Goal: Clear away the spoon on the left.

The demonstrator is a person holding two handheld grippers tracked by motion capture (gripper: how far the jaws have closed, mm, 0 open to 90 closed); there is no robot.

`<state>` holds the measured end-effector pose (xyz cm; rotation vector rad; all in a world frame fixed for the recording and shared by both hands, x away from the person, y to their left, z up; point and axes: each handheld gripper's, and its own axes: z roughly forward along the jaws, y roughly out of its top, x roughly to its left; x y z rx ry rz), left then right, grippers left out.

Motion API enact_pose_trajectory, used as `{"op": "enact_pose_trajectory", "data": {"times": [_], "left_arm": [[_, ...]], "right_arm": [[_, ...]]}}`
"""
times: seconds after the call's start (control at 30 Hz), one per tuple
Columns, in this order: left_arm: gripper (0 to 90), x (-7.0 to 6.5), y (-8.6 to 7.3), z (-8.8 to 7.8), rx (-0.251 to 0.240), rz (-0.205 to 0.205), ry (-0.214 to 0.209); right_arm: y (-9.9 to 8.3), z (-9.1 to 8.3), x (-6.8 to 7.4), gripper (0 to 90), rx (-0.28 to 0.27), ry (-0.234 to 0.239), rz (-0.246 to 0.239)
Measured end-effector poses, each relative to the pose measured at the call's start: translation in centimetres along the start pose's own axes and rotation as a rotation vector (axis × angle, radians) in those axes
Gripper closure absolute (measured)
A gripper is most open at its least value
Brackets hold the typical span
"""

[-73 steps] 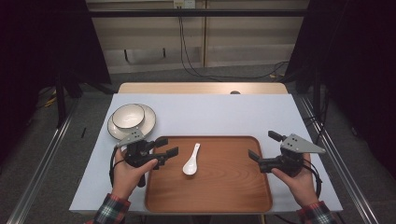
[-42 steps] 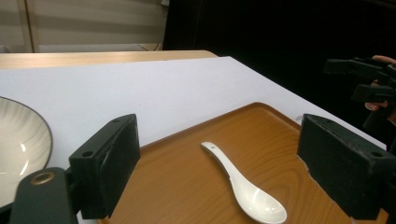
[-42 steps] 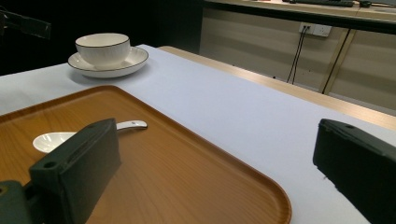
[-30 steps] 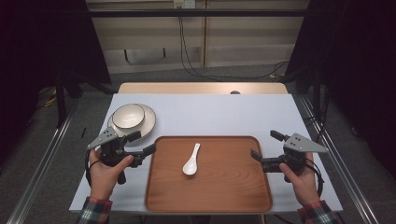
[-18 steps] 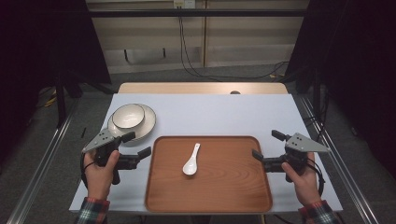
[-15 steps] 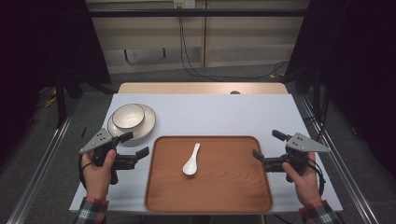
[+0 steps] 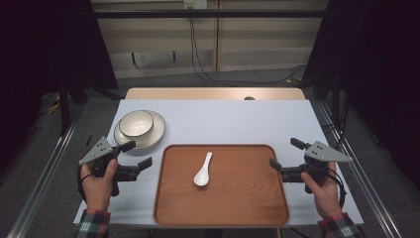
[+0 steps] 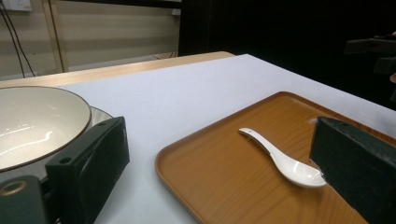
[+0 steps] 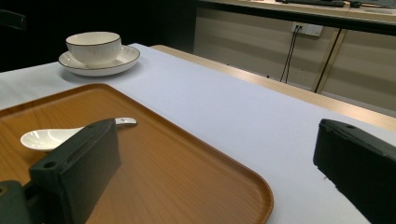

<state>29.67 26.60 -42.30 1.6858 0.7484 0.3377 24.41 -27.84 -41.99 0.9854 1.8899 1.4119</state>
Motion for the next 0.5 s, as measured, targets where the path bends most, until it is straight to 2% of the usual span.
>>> {"op": "enact_pose_trajectory", "data": {"times": [0.03, 0.13, 0.2, 0.23, 0.3, 0.5], "left_arm": [[5.2, 0.2, -0.2, -0.2, 0.003, 0.02, -0.01], [5.2, 0.3, -0.4, -0.4, 0.011, 0.031, -0.004], [5.2, 0.4, -0.5, -0.7, 0.002, 0.031, 0.002], [5.2, 0.4, -0.6, -0.8, -0.018, 0.009, -0.002], [5.2, 0.7, -0.7, -1.2, -0.03, 0.008, 0.012], [5.4, 0.9, -0.9, -1.1, -0.017, -0.001, 0.017]], "right_arm": [[-0.1, -0.1, -0.1, 0.5, 0.0, -0.003, 0.002], [-0.1, -0.2, -0.2, 0.5, -0.003, -0.005, -0.003], [-0.3, -0.3, -0.5, 0.5, 0.002, -0.009, -0.001], [-0.3, -0.3, -0.5, 0.5, 0.002, -0.009, -0.001], [-0.5, -0.3, -0.7, 0.5, 0.003, -0.015, 0.003], [-0.7, -0.4, -0.8, 0.5, 0.016, -0.024, 0.007]]}}
